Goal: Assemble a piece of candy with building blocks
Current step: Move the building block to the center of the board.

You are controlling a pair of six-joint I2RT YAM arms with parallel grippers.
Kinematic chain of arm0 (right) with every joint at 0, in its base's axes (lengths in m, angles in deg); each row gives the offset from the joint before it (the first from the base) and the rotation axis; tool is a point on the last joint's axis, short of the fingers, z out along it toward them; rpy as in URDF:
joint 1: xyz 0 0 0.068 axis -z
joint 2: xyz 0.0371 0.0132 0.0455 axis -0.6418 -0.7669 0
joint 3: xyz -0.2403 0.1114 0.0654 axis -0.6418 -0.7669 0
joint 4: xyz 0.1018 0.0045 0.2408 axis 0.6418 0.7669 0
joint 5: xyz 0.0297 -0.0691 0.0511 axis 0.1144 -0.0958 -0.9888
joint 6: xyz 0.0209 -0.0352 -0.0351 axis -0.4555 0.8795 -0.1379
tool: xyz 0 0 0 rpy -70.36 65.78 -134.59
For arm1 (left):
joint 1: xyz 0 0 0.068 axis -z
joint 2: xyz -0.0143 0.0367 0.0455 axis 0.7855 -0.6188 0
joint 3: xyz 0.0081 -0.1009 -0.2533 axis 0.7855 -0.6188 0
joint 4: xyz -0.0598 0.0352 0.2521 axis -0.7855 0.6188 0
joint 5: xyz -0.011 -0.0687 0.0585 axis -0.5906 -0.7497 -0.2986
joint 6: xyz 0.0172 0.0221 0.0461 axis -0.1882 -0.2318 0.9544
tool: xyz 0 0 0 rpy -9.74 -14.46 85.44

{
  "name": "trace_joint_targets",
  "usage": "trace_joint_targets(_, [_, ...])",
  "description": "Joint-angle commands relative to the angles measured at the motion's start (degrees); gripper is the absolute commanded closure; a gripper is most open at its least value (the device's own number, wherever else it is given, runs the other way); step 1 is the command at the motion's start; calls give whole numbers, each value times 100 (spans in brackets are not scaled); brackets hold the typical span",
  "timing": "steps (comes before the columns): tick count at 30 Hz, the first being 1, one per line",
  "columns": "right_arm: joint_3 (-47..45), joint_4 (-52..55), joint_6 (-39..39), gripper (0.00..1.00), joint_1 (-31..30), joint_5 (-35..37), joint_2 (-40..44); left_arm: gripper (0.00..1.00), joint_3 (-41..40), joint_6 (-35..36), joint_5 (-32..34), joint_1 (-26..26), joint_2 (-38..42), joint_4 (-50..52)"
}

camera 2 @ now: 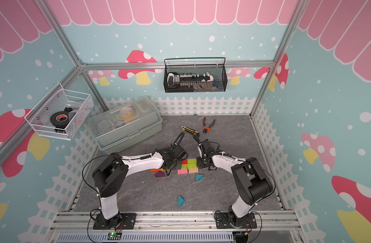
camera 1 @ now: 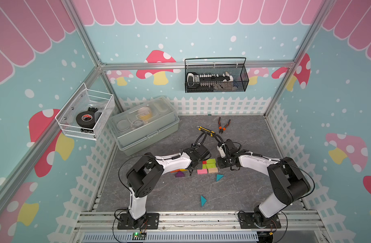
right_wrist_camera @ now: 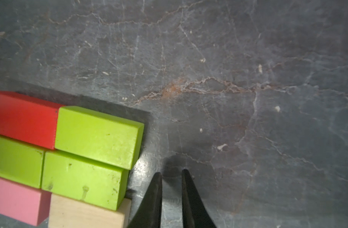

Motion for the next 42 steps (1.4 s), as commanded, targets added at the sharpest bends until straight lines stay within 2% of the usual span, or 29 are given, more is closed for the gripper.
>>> trace_joint_targets(1, [-112,78,-127,80,12,-207,90,100,-47,-79,-28,20,95,94])
trace_joint_targets(13, [-75,-21,-124,81,4,-393,-201,100,55,-80,-211,55,-186,5])
trace_joint_targets(42, [-86,-25,-71,81,7,-336,-253,100,112,-53,-319,108,-380,-215])
